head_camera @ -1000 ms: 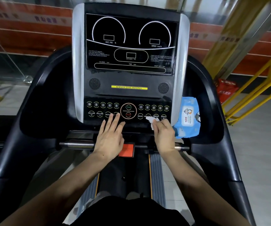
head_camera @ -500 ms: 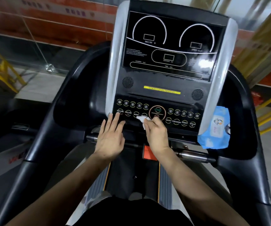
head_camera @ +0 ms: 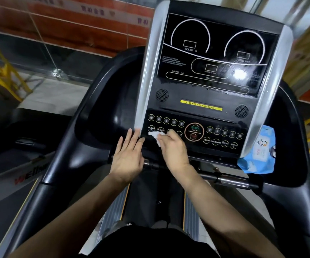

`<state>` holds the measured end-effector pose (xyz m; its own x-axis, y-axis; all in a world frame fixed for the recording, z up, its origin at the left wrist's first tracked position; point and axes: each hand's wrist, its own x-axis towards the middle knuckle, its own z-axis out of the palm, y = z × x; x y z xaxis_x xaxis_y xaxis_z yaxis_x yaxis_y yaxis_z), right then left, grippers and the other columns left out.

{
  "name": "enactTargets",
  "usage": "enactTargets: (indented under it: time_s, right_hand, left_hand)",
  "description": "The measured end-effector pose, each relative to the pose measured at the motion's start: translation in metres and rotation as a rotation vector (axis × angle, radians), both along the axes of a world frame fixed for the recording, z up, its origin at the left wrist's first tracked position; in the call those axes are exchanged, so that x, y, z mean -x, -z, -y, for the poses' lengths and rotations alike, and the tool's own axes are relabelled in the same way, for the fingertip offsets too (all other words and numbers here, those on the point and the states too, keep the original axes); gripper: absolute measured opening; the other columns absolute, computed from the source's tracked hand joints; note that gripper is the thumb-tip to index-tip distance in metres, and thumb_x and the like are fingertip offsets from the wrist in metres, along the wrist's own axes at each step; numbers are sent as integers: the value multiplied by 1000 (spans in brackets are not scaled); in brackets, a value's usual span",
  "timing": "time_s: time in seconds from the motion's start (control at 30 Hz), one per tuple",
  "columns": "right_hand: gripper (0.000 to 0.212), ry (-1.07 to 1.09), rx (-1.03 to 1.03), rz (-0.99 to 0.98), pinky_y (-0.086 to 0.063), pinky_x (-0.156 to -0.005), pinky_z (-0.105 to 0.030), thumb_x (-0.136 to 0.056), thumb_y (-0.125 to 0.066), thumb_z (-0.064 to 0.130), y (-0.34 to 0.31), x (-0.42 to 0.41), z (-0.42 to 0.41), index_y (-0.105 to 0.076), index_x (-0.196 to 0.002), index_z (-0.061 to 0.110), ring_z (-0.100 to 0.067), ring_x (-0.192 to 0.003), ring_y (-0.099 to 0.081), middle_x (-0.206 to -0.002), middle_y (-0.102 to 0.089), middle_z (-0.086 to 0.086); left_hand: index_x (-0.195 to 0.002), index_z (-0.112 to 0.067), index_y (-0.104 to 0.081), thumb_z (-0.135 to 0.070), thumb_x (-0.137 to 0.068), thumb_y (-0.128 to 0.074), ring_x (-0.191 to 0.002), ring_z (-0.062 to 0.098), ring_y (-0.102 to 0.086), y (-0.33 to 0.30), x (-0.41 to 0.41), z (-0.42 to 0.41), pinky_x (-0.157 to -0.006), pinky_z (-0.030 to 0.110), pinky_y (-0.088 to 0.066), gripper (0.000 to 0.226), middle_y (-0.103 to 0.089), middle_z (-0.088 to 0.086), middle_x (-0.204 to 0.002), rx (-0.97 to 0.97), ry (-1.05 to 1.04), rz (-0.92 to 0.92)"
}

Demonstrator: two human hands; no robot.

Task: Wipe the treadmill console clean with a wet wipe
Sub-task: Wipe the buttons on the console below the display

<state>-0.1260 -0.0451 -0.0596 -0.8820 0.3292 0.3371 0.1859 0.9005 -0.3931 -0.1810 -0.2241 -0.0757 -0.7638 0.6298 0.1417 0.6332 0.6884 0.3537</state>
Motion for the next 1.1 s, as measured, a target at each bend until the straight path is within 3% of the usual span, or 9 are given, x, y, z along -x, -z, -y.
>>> enactTargets:
  time_s: [0.17, 0.33, 0.43, 0.53, 0.67, 0.77, 0.83, 0.93, 1.1]
  right_hand:
    - [9, 153, 28, -82, -56, -63, -38, -96, -66, 12, 3, -46, -49, -75, -94, 9, -21, -64, -53, -80, -49, -3]
    - [8, 58, 10, -35, -55, -63, -40, -91, -67, 10, 4, -9, -8, -72, -87, 5, -22, -69, -56, -82, -53, -5]
    - [5, -93, 13, 65, -54, -66, -42, -92, -63, 13, -4, 16, 25, -67, -91, 16, -26, -79, -55, -87, -53, -6]
    - [13, -57, 48, 39, -46, -65, -35, -87, -61, 19, -28, 45, 25, -49, -88, 25, -26, -77, -47, -81, -43, 2]
    - [20, -2, -115, 12, -46, -69, -34, -96, -49, 8, -43, 71, -1, -62, -109, 15, -29, -84, -53, -99, -52, -9]
    - [28, -74, -96, 73, -49, -76, -39, -100, -42, 16, -23, 49, 14, -62, -119, 14, -30, -91, -54, -108, -53, -9]
    - [27, -121, -98, 119, -51, -76, -38, -100, -45, 26, -6, 26, 25, -63, -120, 20, -24, -93, -56, -106, -53, -3]
    - [20, -104, -118, 79, -54, -68, -35, -92, -64, 23, 0, 15, 25, -67, -113, 24, -15, -83, -52, -92, -45, 4]
    - [18, 50, 17, -12, -52, -77, -33, -99, -59, 21, -20, 7, -23, -74, -110, 19, -24, -86, -59, -96, -57, -6]
  left_hand:
    - [-157, -14, -39, -19, -97, -48, -162, 21, 6, 3, 3, -2, -131, 48, -7, 61, -4, 1, -175, 9, 33, -3]
    - [-158, -15, -37, -20, -97, -48, -161, 20, 7, 2, 6, 1, -131, 49, -6, 62, -5, -3, -175, 8, 24, 4]
    - [-161, -17, -33, -19, -97, -48, -161, 20, 7, 2, 8, 5, -130, 49, -7, 66, -5, -4, -175, 9, 4, 16]
    - [-163, -17, -29, -20, -97, -48, -161, 19, 8, 0, 10, 8, -131, 48, -4, 68, -4, -5, -175, -2, -12, 25]
    - [-162, -18, -30, -20, -97, -47, -161, 18, 7, -5, 12, 12, -131, 46, -4, 67, -6, -6, -175, -34, -23, 14]
    - [-162, -19, -31, -19, -97, -48, -161, 18, 5, -7, 15, 15, -131, 47, -5, 67, -7, -5, -175, -40, -27, 4]
    - [-162, -18, -31, -20, -97, -48, -162, 19, 5, -7, 16, 15, -131, 48, -6, 67, -7, -4, -175, -30, -27, 0]
    - [-161, -18, -32, -20, -98, -48, -162, 20, 5, -6, 17, 16, -131, 48, -7, 66, -7, -3, -175, -20, -20, -4]
    - [-160, -16, -34, -21, -98, -48, -162, 22, 5, -6, 12, 13, -130, 49, -8, 64, -7, -2, -175, 3, 15, -20]
